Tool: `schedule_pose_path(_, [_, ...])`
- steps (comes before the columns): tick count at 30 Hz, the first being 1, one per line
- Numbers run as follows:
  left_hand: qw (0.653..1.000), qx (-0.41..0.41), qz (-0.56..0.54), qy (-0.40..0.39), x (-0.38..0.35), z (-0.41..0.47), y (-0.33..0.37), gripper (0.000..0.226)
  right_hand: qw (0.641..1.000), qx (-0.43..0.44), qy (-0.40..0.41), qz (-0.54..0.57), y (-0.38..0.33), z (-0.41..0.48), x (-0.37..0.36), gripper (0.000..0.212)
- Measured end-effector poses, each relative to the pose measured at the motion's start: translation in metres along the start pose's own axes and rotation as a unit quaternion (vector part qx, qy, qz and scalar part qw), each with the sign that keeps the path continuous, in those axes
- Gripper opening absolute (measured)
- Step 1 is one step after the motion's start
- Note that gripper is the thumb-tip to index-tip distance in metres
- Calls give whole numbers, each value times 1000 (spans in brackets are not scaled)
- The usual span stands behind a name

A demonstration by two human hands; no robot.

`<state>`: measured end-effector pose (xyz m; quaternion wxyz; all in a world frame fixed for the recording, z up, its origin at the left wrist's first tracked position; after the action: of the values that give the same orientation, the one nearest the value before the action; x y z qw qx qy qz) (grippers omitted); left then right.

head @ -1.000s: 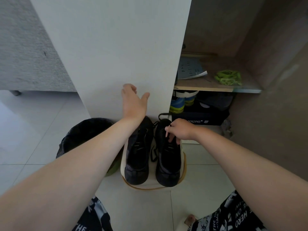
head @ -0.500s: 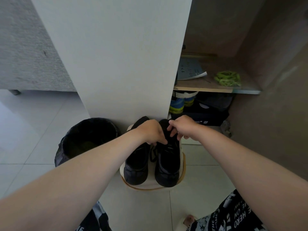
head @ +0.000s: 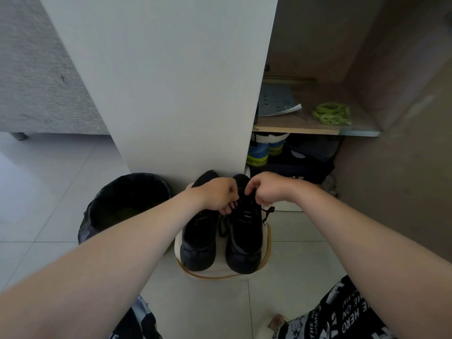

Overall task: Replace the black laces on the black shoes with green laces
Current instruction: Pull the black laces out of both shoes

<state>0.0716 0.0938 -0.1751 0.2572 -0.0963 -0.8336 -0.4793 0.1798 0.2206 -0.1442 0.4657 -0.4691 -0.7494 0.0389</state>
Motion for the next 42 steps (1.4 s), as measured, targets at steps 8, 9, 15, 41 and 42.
schedule_pose_path(8, [999, -25, -20, 31, 7, 0, -1, 13, 997, 80, -14, -19, -4, 4, -18, 8])
schedule_pose_path(9, [999, -16, -41, 20, 7, -1, -2, 13, 996, 86, 4, -14, -4, 6, -17, 4])
schedule_pose_path(15, [999, 18, -29, -28, 3, -5, -11, 6, 999, 42, 25, 17, 1, 13, -21, 10])
schedule_pose_path(41, [979, 100, -173, 34, 9, -8, 13, 34, 996, 43, 18, -76, 2, 18, -30, 35])
schedule_pose_path(42, [974, 105, -198, 30, 5, -7, 13, 36, 996, 45, 21, -79, 3, 18, -29, 35])
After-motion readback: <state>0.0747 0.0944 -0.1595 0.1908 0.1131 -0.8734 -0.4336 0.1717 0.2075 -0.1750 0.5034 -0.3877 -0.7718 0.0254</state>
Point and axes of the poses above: each hand's wrist, its own z-axis towards the middle knuckle, its own x-axis out of the back of the hand, y = z × x, the point moved 2 cm from there along z, towards the middle knuckle, and after that the axes turned 1 degree about -z, right-handed, at the moved point
